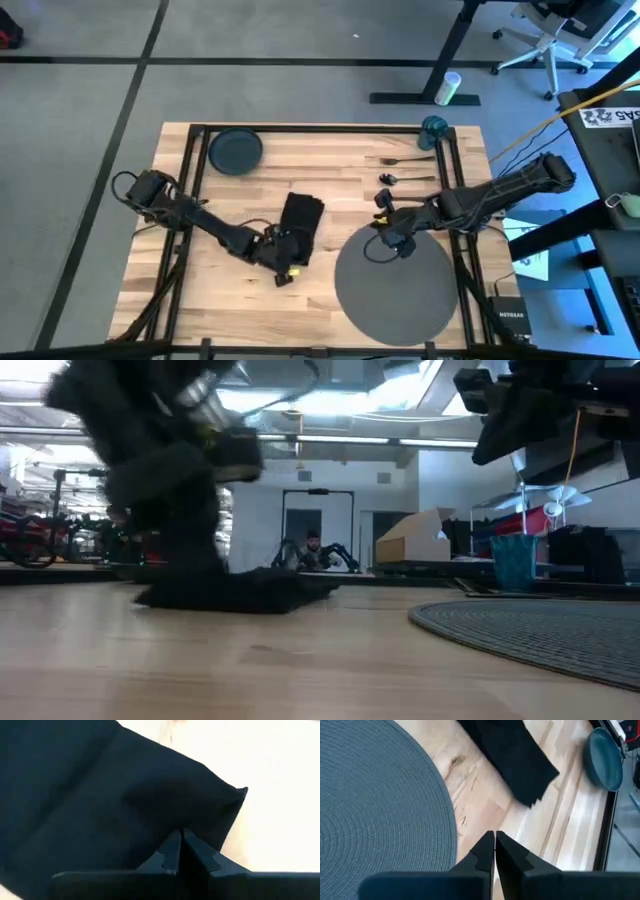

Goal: Set table place
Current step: Fold the black table napkin

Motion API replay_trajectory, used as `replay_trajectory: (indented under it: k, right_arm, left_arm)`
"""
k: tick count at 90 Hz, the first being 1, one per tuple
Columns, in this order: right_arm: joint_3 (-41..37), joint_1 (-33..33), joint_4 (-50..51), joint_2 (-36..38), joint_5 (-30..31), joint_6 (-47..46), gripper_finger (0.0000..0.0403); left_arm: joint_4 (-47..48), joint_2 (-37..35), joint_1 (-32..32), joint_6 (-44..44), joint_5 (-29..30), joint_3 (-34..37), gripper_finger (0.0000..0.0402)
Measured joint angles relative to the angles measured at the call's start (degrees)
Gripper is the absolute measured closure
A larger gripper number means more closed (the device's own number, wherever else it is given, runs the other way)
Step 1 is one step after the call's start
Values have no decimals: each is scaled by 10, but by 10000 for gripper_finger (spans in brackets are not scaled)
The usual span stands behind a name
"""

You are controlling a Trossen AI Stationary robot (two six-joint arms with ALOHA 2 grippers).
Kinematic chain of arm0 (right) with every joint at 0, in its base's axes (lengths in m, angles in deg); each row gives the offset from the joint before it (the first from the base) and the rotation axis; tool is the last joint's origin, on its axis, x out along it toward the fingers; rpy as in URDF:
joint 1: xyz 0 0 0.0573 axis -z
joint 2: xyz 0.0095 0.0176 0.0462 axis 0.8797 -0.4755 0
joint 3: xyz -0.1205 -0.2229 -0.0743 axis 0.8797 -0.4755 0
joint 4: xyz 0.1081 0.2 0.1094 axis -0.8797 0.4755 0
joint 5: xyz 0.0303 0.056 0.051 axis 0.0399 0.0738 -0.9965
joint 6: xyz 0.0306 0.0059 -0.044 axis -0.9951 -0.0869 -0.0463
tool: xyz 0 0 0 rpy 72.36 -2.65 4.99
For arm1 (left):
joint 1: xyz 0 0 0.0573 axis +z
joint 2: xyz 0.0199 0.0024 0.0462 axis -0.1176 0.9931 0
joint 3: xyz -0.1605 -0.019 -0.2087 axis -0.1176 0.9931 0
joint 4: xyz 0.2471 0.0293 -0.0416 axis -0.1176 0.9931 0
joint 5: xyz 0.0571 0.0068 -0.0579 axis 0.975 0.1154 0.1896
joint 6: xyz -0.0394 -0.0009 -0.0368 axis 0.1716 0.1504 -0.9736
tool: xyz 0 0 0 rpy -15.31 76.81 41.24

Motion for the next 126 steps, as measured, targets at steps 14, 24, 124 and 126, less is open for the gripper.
replay_trajectory:
  k: [14, 24, 124, 126]
  right_arm:
    - [0, 0, -1, 0, -4, -1, 402]
    - [0, 0, -22, 0, -5, -5, 402]
    - [175, 207, -415, -454, -231, -164, 290]
    - [180, 208, -413, -459, -232, -171, 290]
  left_arm:
    - [74, -40, -64, -91, 12, 2, 401]
    - [97, -75, -108, -149, 13, 5, 401]
    - [92, -116, -150, -161, 56, 1, 401]
    - [90, -115, -150, -162, 55, 1, 401]
